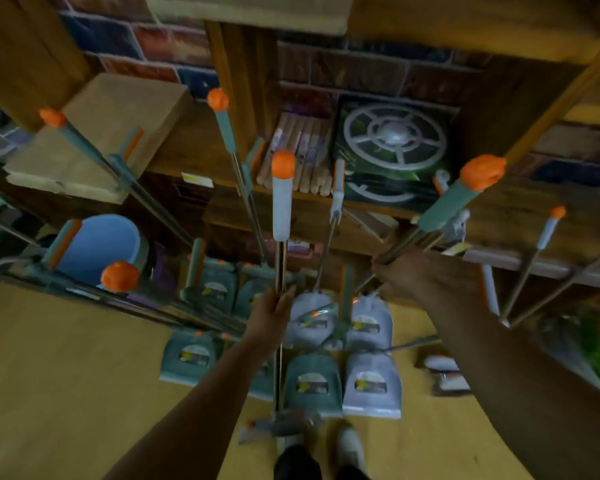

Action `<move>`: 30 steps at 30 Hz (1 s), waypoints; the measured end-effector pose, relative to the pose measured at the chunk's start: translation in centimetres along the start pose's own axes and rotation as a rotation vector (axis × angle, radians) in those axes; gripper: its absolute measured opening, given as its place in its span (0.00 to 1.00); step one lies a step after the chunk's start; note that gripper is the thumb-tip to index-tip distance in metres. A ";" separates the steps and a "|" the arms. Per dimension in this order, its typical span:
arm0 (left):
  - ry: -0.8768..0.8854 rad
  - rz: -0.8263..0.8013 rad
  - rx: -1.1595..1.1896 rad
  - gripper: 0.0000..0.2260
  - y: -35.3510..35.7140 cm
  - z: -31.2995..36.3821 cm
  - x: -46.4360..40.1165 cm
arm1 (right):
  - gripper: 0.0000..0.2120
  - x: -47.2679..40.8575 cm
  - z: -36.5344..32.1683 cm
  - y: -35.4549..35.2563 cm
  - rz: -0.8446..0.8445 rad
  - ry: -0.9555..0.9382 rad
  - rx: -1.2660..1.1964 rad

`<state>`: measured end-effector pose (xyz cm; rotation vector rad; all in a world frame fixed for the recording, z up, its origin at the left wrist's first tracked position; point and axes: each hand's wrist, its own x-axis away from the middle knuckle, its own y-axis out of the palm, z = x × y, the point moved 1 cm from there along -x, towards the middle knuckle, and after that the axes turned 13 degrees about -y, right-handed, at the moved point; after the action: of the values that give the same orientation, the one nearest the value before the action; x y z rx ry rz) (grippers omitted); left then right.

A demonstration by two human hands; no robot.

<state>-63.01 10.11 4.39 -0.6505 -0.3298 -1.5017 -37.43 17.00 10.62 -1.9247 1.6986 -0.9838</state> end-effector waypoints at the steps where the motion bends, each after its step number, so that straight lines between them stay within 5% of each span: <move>1: -0.009 -0.003 -0.005 0.15 0.2 -0.1 -0.1 | 0.07 1.4 0.5 0.2 0.024 0.002 -0.004; 13: 0.077 -0.059 -0.130 0.17 1.7 1.0 0.4 | 0.16 12.3 -0.5 -0.8 0.175 0.081 0.129; 26: 0.039 -0.249 -0.107 0.11 4.3 1.0 0.9 | 0.03 15.8 -1.8 5.1 -0.145 -0.193 0.085; 30: 0.021 -0.280 -0.087 0.10 4.1 0.6 0.9 | 0.15 14.5 0.1 8.5 -0.126 -0.274 -0.045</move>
<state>-58.85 9.47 4.63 -0.6775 -0.3514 -1.7975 -42.99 1.35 8.17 -2.1074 1.4711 -0.6896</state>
